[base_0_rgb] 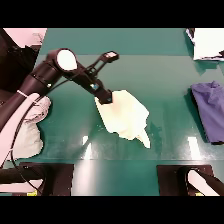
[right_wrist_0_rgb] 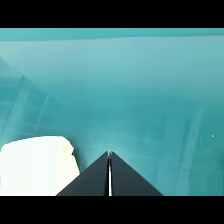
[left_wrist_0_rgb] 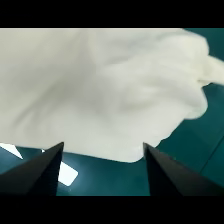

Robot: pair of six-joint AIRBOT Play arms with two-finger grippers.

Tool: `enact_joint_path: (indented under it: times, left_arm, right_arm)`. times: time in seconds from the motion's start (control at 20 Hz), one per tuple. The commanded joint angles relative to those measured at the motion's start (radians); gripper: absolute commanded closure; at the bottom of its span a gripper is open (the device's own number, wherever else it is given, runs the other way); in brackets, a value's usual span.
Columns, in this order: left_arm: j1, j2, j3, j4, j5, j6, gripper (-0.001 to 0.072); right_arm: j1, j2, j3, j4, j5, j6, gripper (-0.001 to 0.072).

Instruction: Fold the shirts.

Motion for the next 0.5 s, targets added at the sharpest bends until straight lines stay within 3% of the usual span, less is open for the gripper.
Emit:
enact_joint_path:
  times: [0.0,0.15,0.45]
  left_arm:
    - [0.078,0.060,-0.057,0.013,-0.088,-0.073,0.0115]
    - [0.096,0.103,-0.248,-0.033,-0.003,-0.082,0.0115]
    - [0.096,0.090,-0.608,-0.298,0.379,-0.071,0.0114]
  right_arm:
    - [0.001,0.000,0.001,-0.001,0.007,0.000,0.0698]
    - [0.001,0.000,0.001,-0.002,0.006,0.000,0.0698]
    - [0.001,-0.002,0.001,-0.002,0.007,0.000,0.0698]
